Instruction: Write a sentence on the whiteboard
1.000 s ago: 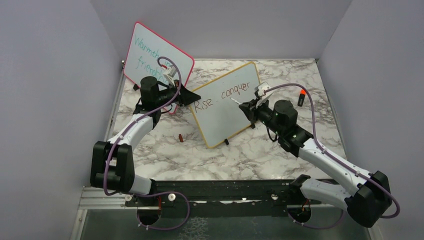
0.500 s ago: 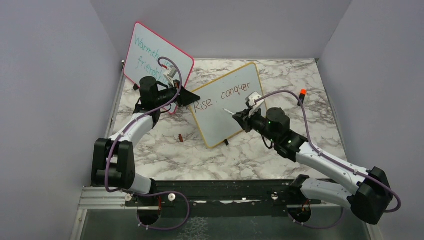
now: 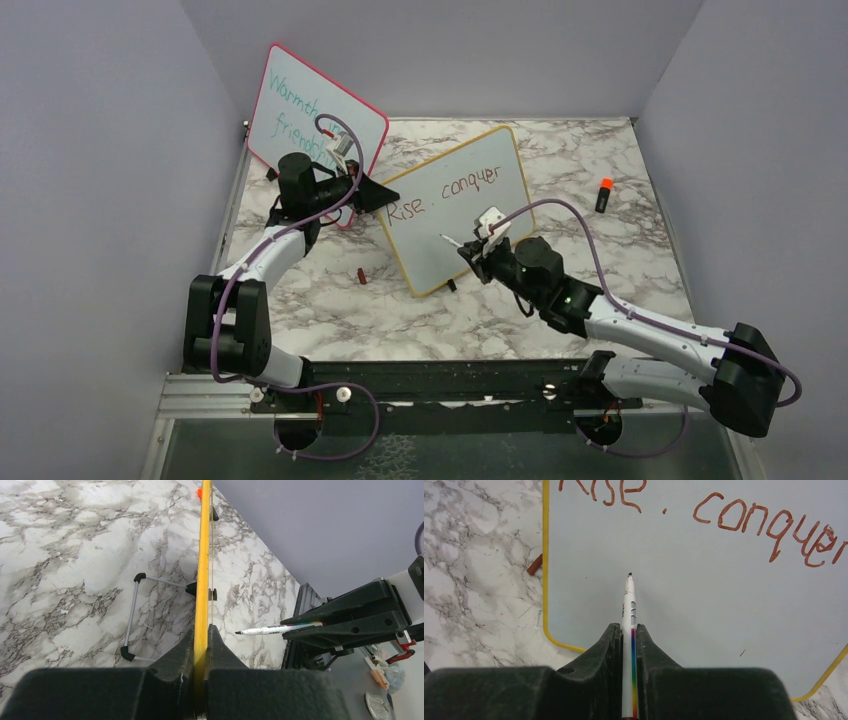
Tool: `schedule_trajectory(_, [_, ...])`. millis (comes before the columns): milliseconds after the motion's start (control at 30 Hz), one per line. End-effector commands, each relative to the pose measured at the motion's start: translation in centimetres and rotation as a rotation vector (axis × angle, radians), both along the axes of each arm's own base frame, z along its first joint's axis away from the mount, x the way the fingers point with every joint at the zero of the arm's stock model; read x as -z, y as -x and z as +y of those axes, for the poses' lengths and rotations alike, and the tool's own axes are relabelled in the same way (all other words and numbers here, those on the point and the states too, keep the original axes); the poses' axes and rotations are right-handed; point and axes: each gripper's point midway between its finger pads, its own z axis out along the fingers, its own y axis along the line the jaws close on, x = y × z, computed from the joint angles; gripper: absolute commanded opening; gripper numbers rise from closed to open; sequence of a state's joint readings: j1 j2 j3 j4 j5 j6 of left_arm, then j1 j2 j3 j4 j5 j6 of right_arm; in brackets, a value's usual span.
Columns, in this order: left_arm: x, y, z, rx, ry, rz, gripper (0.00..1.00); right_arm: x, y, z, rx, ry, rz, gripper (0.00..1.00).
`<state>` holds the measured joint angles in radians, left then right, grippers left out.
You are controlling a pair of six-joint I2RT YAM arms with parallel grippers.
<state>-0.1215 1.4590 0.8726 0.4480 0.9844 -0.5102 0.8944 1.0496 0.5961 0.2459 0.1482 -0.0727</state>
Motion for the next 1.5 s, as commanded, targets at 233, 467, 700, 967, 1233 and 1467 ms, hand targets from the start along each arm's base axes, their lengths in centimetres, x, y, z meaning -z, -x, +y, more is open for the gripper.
schedule_trajectory(233, [1.7, -0.3, 0.7, -0.002, -0.014, 0.029, 0.00, 0.8, -0.3, 0.6, 0.069, 0.040, -0.011, 0.00])
schedule_trajectory(467, [1.6, -0.2, 0.7, 0.005, -0.011, 0.029, 0.00, 1.2, -0.7, 0.9, 0.105, 0.051, 0.004, 0.01])
schedule_trajectory(700, [1.5, -0.2, 0.7, 0.007, -0.010, 0.027, 0.00, -1.1, -0.4, 2.7, 0.084, -0.008, -0.057, 0.01])
schedule_trajectory(967, [1.4, -0.2, 0.7, 0.010, -0.009, 0.027, 0.00, -2.2, -1.0, 3.3, 0.120, -0.005, -0.086, 0.00])
schedule_trajectory(1233, [1.4, -0.3, 0.9, 0.005, -0.008, 0.027, 0.00, -1.3, -1.6, 3.5, 0.156, 0.021, -0.052, 0.00])
schedule_trajectory(1467, [1.3, -0.2, 0.8, 0.007, -0.006, 0.029, 0.00, -0.9, -1.8, 3.9, 0.155, 0.036, -0.045, 0.01])
